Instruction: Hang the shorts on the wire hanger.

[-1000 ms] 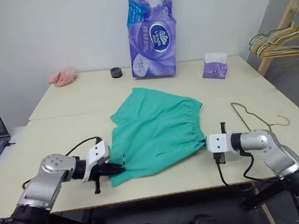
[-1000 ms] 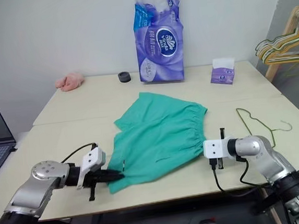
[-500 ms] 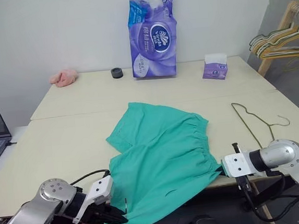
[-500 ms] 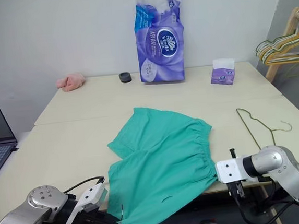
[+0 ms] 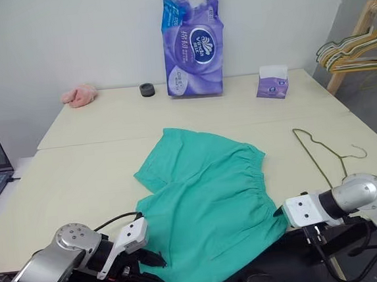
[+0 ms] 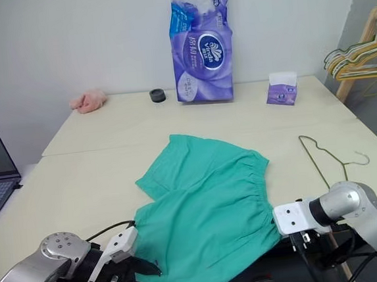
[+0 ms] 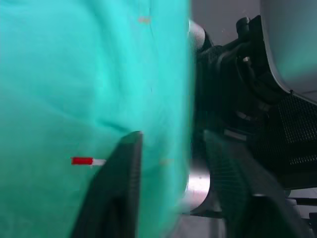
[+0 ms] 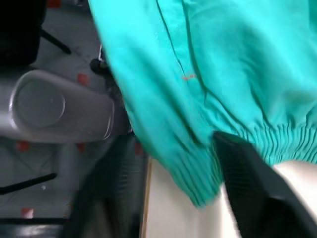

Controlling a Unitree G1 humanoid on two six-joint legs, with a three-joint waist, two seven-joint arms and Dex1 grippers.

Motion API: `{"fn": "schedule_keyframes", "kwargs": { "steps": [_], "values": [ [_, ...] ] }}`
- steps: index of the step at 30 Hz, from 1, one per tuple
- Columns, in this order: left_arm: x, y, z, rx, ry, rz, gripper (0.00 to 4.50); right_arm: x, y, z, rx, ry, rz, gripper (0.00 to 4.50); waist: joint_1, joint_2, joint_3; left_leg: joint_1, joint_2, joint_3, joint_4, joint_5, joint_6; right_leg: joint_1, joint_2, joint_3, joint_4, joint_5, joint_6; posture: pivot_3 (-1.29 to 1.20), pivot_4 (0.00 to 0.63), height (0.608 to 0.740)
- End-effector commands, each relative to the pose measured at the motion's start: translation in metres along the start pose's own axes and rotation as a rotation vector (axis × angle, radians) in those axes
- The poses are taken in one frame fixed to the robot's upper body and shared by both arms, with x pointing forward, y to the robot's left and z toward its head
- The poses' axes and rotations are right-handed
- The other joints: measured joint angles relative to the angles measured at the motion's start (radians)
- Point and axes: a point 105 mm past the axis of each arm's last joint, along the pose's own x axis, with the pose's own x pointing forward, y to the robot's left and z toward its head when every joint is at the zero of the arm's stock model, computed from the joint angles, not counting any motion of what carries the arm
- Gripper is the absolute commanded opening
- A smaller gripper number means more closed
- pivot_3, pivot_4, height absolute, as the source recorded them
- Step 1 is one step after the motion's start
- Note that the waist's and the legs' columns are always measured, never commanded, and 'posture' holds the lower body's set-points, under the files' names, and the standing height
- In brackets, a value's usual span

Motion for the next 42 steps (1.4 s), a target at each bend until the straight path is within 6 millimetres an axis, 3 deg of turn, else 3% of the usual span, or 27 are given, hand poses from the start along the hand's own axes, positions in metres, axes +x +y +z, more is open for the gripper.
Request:
{"fn": "schedule_keyframes", "kwargs": {
  "steps": [1, 4, 7, 10, 13, 15, 17, 21, 24, 28, 37, 42],
  "values": [
    [-0.003, -0.001, 0.024, 0.054, -0.068, 0.006, 3.55, -0.027, -0.010, 0.007, 0.010, -0.013, -0.057, 3.65, 0.000, 0.000, 0.003, 0.000, 0.000, 0.000, 0.000, 0.000, 0.000, 0.000, 0.000, 0.000, 0.000, 0.000, 0.000, -0.02, 0.028, 0.740],
    [-0.005, 0.004, 0.037, 0.067, -0.121, 0.038, 4.47, -0.042, -0.022, 0.008, 0.079, -0.048, -0.150, 3.65, 0.001, -0.002, 0.005, 0.000, 0.000, 0.000, 0.000, 0.000, 0.000, 0.000, 0.000, 0.000, 0.000, 0.000, 0.000, -0.02, 0.029, 0.740],
    [-0.007, 0.015, 0.058, 0.097, -0.202, 0.106, 4.47, -0.063, -0.053, 0.009, 0.254, -0.170, -0.401, 3.65, 0.003, -0.004, 0.007, 0.000, 0.001, -0.001, 0.000, 0.000, 0.000, 0.001, 0.000, -0.001, 0.000, 0.000, 0.000, -0.02, 0.032, 0.740],
    [-0.004, 0.033, 0.083, 0.173, -0.273, 0.228, 4.47, -0.077, -0.073, -0.022, 0.495, -0.192, -0.687, 3.65, 0.005, -0.006, 0.008, 0.000, 0.001, -0.001, 0.001, 0.000, 0.000, 0.001, 0.000, 0.000, 0.000, 0.001, 0.001, -0.02, 0.034, 0.740],
    [-0.001, 0.051, 0.102, 0.259, -0.319, 0.362, 4.47, -0.082, -0.074, -0.057, 0.701, -0.096, -0.855, 3.65, 0.017, -0.006, 0.008, -0.001, -0.001, -0.001, 0.001, 0.000, 0.000, 0.001, 0.000, 0.001, -0.001, 0.004, -0.002, -0.03, 0.036, 0.740],
    [0.005, 0.064, 0.126, 0.306, -0.398, 0.442, 4.47, -0.084, -0.064, -0.092, 0.893, -0.015, -1.006, 3.65, 0.024, -0.006, 0.008, -0.002, -0.001, 0.000, 0.000, 0.000, 0.000, -0.001, -0.001, 0.002, -0.001, 0.005, -0.002, -0.05, 0.037, 0.740],
    [0.012, 0.060, 0.141, 0.350, -0.435, 0.422, 4.47, -0.087, -0.056, -0.114, 0.990, 0.037, -1.126, 3.65, 0.030, -0.006, 0.007, -0.002, -0.002, -0.001, 0.000, 0.000, 0.000, -0.001, -0.001, 0.002, 0.000, 0.006, -0.002, -0.06, 0.037, 0.740],
    [0.016, 0.055, 0.157, 0.408, -0.456, 0.387, 4.47, -0.092, -0.047, -0.141, 1.164, 0.059, -1.249, 3.65, 0.017, -0.001, 0.009, -0.003, -0.003, 0.002, -0.001, 0.000, -0.001, -0.002, -0.001, 0.005, 0.000, 0.006, -0.001, -0.08, 0.041, 0.740],
    [0.015, 0.054, 0.172, 0.457, -0.464, 0.362, 4.47, -0.092, -0.040, -0.161, 1.251, 0.115, -1.266, 3.65, -0.001, 0.000, 0.010, -0.002, -0.003, 0.003, -0.001, 0.000, -0.001, -0.002, 0.001, 0.006, 0.000, 0.006, -0.001, -0.09, 0.042, 0.740],
    [0.016, 0.053, 0.179, 0.498, -0.456, 0.341, 4.47, -0.094, -0.048, -0.176, 1.308, 0.104, -1.256, 3.65, -0.027, 0.000, 0.010, 0.000, -0.002, 0.006, 0.000, 0.000, 0.000, 0.000, 0.003, 0.008, 0.000, 0.005, 0.001, -0.10, 0.044, 0.740],
    [0.019, 0.052, 0.177, 0.513, -0.439, 0.320, 4.47, -0.062, -0.053, -0.190, 1.371, 0.108, -0.989, 3.65, -0.058, -0.002, 0.010, 0.000, -0.002, 0.006, 0.000, 0.000, 0.000, 0.002, 0.004, 0.010, -0.002, 0.006, 0.004, -0.09, 0.047, 0.740],
    [0.021, 0.052, 0.177, 0.516, -0.438, 0.321, 4.49, -0.050, -0.045, -0.199, 1.446, 0.131, -0.888, 2.40, -0.062, -0.009, 0.007, 0.003, -0.001, 0.005, 0.000, 0.000, 0.000, 0.006, 0.004, 0.009, -0.004, 0.006, 0.004, -0.09, 0.047, 0.740]
  ]
}}
